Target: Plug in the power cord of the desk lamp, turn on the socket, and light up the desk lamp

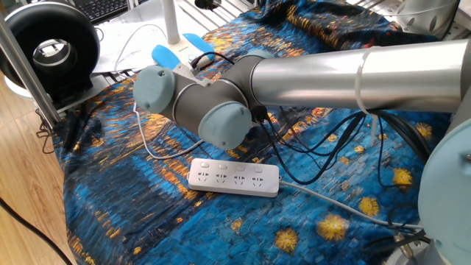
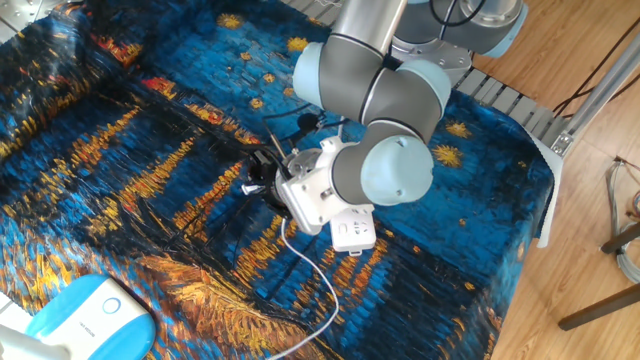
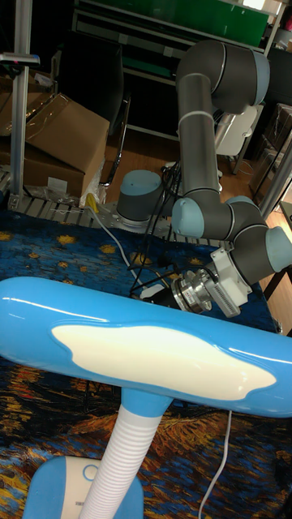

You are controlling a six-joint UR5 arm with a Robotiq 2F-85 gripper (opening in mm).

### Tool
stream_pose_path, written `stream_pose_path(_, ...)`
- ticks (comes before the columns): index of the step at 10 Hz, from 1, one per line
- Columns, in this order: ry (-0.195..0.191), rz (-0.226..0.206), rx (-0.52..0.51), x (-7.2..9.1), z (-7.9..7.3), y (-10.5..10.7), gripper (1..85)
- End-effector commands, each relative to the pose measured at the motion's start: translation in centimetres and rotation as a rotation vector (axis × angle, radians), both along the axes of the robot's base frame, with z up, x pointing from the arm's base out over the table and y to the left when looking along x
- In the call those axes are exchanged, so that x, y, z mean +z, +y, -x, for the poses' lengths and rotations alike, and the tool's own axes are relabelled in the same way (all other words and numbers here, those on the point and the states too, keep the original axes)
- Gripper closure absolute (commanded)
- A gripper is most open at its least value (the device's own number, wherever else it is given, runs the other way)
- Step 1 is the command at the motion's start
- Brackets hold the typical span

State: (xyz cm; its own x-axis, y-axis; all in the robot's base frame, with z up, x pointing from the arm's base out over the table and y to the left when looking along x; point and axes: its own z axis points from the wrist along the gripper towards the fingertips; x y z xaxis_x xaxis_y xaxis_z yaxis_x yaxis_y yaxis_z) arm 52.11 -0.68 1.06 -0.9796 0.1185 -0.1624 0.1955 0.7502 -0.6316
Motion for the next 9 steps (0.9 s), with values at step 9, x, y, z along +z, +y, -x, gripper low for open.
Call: stream_pose_path(9,0.228,-0.14,0.231,9.6,-3.0,5.1,84.3)
